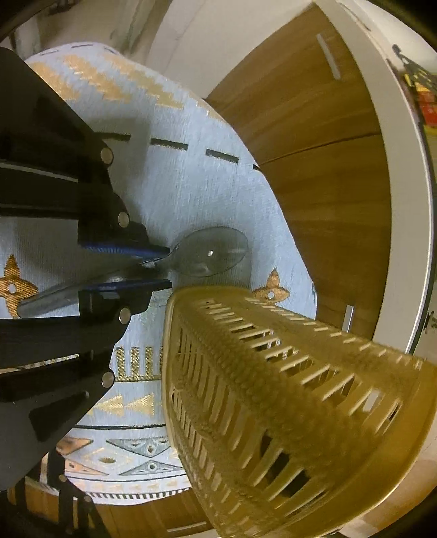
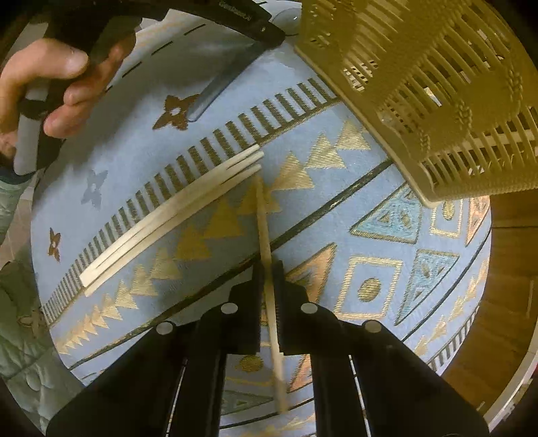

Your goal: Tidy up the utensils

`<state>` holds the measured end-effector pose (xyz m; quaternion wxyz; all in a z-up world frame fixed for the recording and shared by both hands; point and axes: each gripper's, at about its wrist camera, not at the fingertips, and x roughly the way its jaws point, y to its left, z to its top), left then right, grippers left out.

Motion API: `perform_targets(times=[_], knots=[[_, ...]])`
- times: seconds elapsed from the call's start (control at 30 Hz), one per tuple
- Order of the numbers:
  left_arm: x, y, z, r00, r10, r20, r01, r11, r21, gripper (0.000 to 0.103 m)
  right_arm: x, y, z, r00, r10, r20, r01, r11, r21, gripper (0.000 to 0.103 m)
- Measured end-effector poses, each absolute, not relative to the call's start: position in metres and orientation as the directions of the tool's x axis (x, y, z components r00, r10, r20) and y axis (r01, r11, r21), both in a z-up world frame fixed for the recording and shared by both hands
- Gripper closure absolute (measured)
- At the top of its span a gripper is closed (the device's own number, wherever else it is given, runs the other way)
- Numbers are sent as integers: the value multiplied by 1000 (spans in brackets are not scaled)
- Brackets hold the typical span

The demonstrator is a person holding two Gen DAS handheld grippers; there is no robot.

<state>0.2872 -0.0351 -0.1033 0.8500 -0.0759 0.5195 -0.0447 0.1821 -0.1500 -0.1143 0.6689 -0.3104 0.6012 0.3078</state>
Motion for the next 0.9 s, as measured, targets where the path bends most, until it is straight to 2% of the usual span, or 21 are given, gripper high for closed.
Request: perform_targets(times=[0.13,0.47,0.83,0.9], knots=[[276,-33,-97,478,-203,-855,26,976,-217,102,176,-159,-105,93,88,-992,-762,647,-14,98],[234,-30,-84,522,-286,-803,102,956,-274,102,156,-201,-85,130,269,-954,-669,734,116,98],[189,-20,-78,526,-395,-753,153,915,-373,102,124,-246,-65,216,478,-851,-606,749,268,98],[177,-21,-72,541,-408,-736,167,909,-381,102,118,-242,-60,235,509,-828,-595,749,292,100]])
